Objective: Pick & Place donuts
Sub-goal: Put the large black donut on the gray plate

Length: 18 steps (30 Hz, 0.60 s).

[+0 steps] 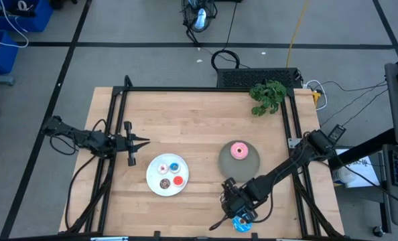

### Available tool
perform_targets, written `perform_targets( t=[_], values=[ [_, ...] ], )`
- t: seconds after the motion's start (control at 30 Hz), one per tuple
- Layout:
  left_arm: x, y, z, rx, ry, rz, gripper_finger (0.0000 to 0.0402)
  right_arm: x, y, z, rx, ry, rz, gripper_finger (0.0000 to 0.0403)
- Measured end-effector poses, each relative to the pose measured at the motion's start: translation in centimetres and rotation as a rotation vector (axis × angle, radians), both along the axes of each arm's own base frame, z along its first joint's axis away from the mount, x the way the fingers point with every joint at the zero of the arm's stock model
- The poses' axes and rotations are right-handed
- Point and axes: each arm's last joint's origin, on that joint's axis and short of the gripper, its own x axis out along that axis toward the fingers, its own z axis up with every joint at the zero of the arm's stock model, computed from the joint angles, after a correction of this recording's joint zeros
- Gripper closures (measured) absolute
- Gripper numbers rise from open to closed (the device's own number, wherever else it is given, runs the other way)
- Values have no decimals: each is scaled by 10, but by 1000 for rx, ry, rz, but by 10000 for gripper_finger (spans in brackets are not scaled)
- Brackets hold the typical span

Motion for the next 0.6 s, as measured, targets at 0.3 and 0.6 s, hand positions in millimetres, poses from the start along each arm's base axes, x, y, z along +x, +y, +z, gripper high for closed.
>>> perform_targets(
  t=[0.3,0.6],
  values=[
    [0,0,0,1,0,0,360,-5,-5,-18,-29,-24,15,228],
    [0,0,0,4,1,0,360,-10,-8,-36,-9,-55,21,231]
  ],
)
